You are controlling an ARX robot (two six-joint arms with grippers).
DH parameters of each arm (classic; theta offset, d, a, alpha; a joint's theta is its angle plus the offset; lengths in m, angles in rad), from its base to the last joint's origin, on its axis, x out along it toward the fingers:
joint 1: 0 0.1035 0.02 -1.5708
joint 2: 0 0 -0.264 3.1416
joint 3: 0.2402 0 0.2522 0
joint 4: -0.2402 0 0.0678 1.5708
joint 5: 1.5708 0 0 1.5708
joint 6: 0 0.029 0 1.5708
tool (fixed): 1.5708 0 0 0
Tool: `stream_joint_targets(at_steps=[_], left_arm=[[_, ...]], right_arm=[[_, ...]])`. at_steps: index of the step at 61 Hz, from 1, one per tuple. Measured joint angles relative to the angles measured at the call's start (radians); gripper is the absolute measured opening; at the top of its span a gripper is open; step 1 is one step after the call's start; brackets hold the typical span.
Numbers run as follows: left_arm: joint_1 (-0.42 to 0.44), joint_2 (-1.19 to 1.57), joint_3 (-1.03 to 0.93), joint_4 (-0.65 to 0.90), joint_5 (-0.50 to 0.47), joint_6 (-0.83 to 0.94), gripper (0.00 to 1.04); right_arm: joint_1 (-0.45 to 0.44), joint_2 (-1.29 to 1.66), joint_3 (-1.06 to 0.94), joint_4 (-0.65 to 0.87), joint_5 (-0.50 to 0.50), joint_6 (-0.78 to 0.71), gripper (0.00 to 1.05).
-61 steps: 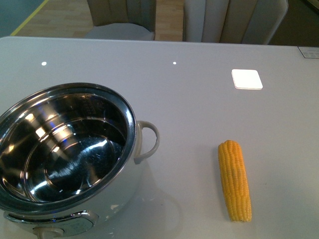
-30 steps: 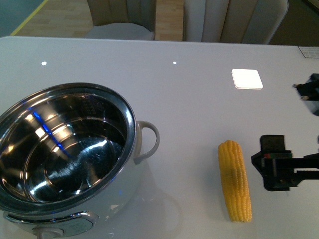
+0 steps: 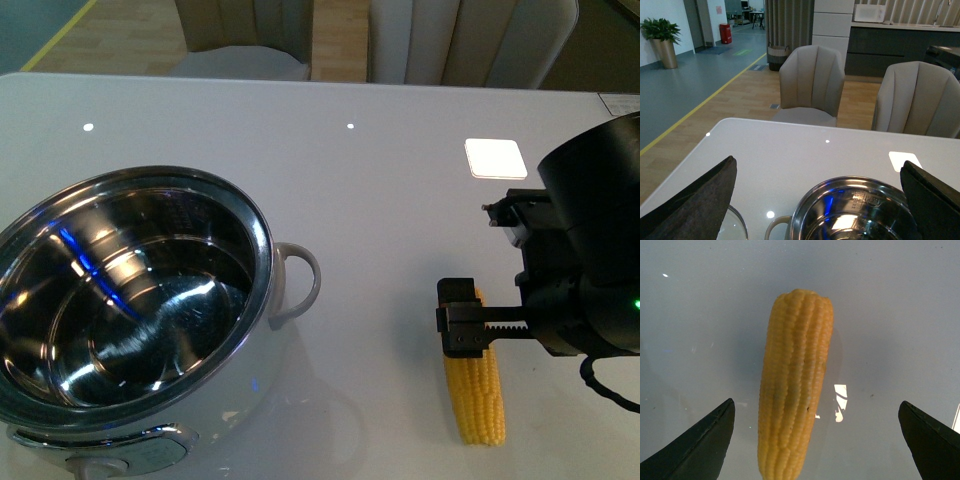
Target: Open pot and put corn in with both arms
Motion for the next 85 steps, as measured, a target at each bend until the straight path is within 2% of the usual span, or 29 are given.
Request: stream_joint_targets(at_steps=[10, 16, 22, 26, 35, 47, 59, 72, 85], left_arm=[[0.0, 0.0, 0.0, 0.0, 0.0, 0.0, 0.98], [0.0, 0.0, 0.0, 0.0, 0.0, 0.0, 0.98], [0.0, 0.0, 0.0, 0.0, 0.0, 0.0, 0.98], [0.0, 0.0, 0.0, 0.0, 0.0, 0.0, 0.98], [0.0, 0.0, 0.0, 0.0, 0.0, 0.0, 0.98], [0.0, 0.0, 0.0, 0.0, 0.0, 0.0, 0.98], [0.0, 0.0, 0.0, 0.0, 0.0, 0.0, 0.98], [0.0, 0.0, 0.0, 0.0, 0.0, 0.0, 0.98], [0.0, 0.0, 0.0, 0.0, 0.0, 0.0, 0.98]], right_arm=[[0.021, 0.081, 0.042, 0.01, -0.008, 0.042, 0.95], [0.044, 0.114, 0.046, -0.005, -0.007, 0.053, 0.74], [0.061, 0.118, 0.042, -0.013, -0.007, 0.053, 0.6], [0.069, 0.107, 0.034, -0.021, 0.0, 0.053, 0.45], [0.071, 0.025, 0.008, -0.045, -0.003, 0.063, 0.31], [0.062, -0.201, 0.01, -0.095, -0.076, 0.141, 0.23], [0.08, -0.34, 0.1, -0.144, -0.177, 0.274, 0.22], [0.148, -0.328, 0.24, -0.163, -0.253, 0.404, 0.21], [0.233, -0.247, 0.346, -0.179, -0.284, 0.487, 0.2]])
